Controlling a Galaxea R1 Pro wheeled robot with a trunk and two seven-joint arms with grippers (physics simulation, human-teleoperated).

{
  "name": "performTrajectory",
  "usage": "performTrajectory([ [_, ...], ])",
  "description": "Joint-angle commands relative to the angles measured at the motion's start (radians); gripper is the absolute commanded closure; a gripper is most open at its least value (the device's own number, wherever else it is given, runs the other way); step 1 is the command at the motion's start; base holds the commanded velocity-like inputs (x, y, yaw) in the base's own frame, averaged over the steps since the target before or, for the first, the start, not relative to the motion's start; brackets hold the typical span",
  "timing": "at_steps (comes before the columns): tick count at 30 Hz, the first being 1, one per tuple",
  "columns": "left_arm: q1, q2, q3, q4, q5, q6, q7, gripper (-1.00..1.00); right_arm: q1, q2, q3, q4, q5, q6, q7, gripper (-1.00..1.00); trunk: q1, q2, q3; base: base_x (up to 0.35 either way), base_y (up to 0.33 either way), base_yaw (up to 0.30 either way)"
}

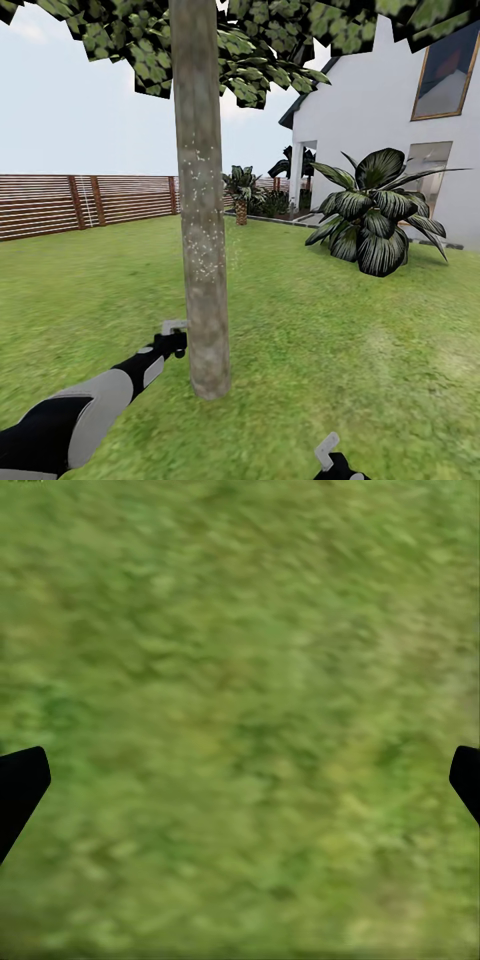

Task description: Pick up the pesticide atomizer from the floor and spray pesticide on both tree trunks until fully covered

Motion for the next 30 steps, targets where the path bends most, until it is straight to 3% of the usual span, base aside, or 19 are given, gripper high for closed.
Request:
performTrajectory([
  [1,0.010,0.004,0.000,0.000,-0.014,-0.033,-0.026,1.00,0.000,0.000,0.000,0.000,0.000,-0.001,0.000,-1.00,0.000,0.000,0.000,0.000,0.000,0.000],
  [4,0.029,0.029,0.000,0.000,-0.075,-0.078,-0.126,1.00,0.000,0.000,0.000,0.000,-0.002,-0.004,0.000,-1.00,0.000,0.000,0.000,0.000,0.000,0.000],
  [8,0.035,0.054,0.000,0.000,-0.099,-0.090,-0.168,1.00,0.001,0.002,0.000,0.000,-0.001,-0.006,0.001,-1.00,0.000,0.000,0.000,0.000,0.049,0.000],
  [17,0.036,0.077,0.000,0.000,-0.105,-0.091,-0.179,1.00,0.000,0.003,0.000,0.000,-0.001,-0.006,0.002,-1.00,0.000,0.000,0.000,0.000,0.291,0.000],
  [30,0.036,0.080,0.000,0.000,-0.105,-0.088,-0.179,1.00,0.001,0.003,0.000,0.000,0.001,-0.007,0.002,-1.00,0.000,0.000,0.000,0.009,0.335,0.000],
])
